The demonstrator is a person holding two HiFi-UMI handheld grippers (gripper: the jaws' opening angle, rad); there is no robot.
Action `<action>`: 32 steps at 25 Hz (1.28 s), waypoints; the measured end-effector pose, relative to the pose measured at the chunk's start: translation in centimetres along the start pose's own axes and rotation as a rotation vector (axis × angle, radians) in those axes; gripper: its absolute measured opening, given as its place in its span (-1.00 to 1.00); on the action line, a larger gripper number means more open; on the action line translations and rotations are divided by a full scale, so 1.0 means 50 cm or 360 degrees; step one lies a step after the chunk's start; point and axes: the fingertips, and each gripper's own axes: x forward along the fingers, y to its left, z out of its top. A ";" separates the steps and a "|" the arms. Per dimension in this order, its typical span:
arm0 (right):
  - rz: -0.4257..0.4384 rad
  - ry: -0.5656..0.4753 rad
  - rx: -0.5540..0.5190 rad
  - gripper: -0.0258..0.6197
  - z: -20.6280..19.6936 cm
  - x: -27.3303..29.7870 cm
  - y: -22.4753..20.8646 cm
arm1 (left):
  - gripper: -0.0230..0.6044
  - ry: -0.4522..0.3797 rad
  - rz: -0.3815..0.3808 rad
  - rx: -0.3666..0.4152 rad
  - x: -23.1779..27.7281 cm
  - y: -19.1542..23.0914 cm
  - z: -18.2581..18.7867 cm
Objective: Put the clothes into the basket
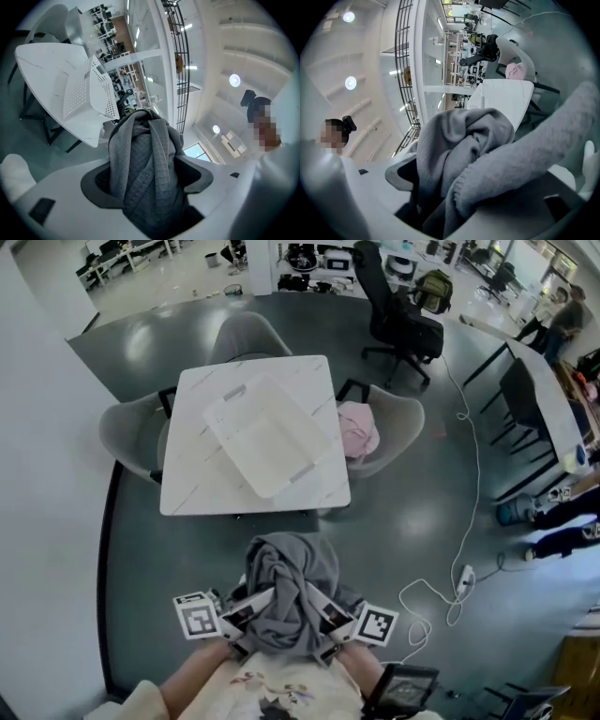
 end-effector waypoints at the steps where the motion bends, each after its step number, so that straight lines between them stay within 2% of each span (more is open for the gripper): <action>1: -0.0001 0.0013 0.0022 0.13 0.008 0.003 -0.001 | 0.17 -0.0016 0.0010 -0.0010 0.007 -0.001 0.004; 5: 0.0017 0.0068 0.0030 0.13 0.040 0.017 0.008 | 0.16 -0.0067 0.0068 -0.0033 0.029 -0.002 0.022; 11: 0.0010 0.0096 0.0017 0.13 0.124 0.081 -0.003 | 0.16 -0.0099 0.0055 -0.0021 0.093 0.020 0.101; 14: -0.0004 0.0079 0.0001 0.13 0.165 0.133 -0.006 | 0.17 -0.0094 0.0039 -0.0002 0.120 0.035 0.164; 20: -0.0045 0.0085 0.0012 0.13 0.256 0.254 -0.001 | 0.16 -0.0095 0.0036 -0.0061 0.170 0.069 0.301; 25: -0.0066 0.0093 -0.0049 0.13 0.319 0.350 0.006 | 0.16 -0.0110 -0.0074 0.0004 0.213 0.068 0.419; 30: -0.0088 0.0099 -0.0063 0.13 0.365 0.439 -0.004 | 0.17 -0.0131 -0.0045 -0.0059 0.226 0.122 0.502; 32: -0.0085 0.0094 -0.0070 0.13 0.378 0.474 -0.009 | 0.17 -0.0121 -0.0040 -0.0043 0.229 0.140 0.536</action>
